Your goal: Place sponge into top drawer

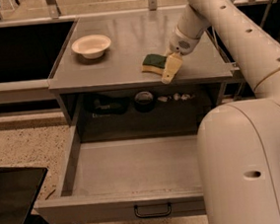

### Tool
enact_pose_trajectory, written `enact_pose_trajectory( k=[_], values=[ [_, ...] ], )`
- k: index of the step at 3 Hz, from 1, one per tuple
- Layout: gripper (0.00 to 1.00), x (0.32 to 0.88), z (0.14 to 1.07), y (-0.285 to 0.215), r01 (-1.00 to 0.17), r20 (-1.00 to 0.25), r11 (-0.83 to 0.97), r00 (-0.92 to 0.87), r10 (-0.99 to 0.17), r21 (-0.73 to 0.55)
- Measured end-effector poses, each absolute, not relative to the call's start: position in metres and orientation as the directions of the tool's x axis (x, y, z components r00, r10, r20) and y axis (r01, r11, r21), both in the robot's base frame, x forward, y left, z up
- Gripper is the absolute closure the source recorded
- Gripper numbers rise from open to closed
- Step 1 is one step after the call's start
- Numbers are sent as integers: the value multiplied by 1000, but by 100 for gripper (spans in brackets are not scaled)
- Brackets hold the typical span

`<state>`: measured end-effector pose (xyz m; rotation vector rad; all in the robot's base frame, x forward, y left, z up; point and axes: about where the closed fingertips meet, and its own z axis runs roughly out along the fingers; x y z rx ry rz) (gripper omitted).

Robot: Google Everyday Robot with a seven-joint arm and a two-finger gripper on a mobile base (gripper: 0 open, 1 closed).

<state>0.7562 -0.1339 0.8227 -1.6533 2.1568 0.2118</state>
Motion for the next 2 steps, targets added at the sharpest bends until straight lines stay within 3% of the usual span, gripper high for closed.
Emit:
enact_pose_trajectory(
  k=[1, 2],
  values=[
    [100, 755, 831, -134, -950, -410, 285, -211, -887, -127],
    [100, 741, 868, -177, -884, -464, 434, -314, -829, -177]
  ],
)
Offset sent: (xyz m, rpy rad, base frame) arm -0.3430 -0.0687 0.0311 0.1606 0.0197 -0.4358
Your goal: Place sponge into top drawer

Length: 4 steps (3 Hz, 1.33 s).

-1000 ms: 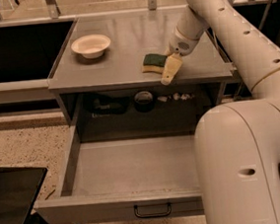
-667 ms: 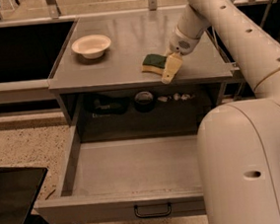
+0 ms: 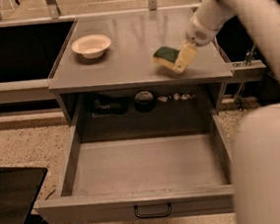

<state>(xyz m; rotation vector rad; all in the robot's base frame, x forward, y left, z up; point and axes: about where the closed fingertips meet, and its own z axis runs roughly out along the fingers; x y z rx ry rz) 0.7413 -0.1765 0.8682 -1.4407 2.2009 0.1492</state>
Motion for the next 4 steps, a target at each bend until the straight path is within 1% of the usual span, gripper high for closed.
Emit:
enact_pose_trajectory(
  k=[1, 2, 3, 4],
  values=[
    [100, 696, 944, -205, -778, -613, 585, -351, -708, -230],
    [100, 671, 979, -209, -742, -654, 608, -316, -688, -282],
    [100, 676, 973, -201, -753, -655, 599, -310, -689, -274],
    [100, 655, 965, -191, -764, -656, 591, -311, -688, -258]
  ],
)
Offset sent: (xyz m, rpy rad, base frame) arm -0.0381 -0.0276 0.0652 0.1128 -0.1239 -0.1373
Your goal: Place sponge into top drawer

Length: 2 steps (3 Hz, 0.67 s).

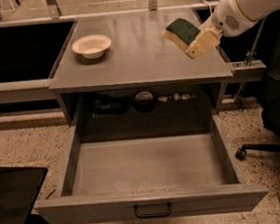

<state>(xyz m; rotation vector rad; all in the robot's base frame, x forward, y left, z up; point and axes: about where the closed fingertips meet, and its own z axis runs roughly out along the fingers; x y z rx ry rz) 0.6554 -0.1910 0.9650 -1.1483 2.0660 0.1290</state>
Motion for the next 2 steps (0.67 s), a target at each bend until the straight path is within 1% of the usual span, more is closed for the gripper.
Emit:
enact_pose_trajectory(
  k=[1, 2],
  values=[
    [100, 604, 957, -176, -766, -686, 601, -312, -658, -228],
    [100, 576, 900, -176, -764, -663, 620, -373, -650, -178]
  ],
)
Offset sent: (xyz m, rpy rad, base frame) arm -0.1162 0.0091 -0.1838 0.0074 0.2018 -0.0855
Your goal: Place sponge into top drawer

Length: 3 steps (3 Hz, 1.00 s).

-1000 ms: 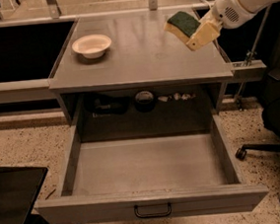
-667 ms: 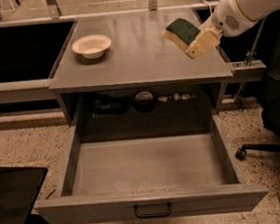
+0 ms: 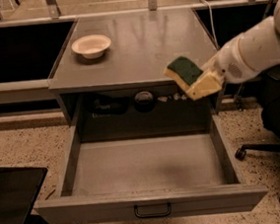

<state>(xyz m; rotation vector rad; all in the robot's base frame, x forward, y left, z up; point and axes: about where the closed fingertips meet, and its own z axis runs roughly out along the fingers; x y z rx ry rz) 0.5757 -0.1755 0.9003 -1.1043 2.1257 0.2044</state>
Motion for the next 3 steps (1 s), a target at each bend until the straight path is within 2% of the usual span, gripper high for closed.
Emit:
enact_pose_trajectory(
  k=[1, 3],
  values=[
    [100, 580, 819, -197, -713, -619, 682, -466, -632, -160],
    [100, 594, 720, -246, -597, -561, 784, -596, -575, -170]
  ],
)
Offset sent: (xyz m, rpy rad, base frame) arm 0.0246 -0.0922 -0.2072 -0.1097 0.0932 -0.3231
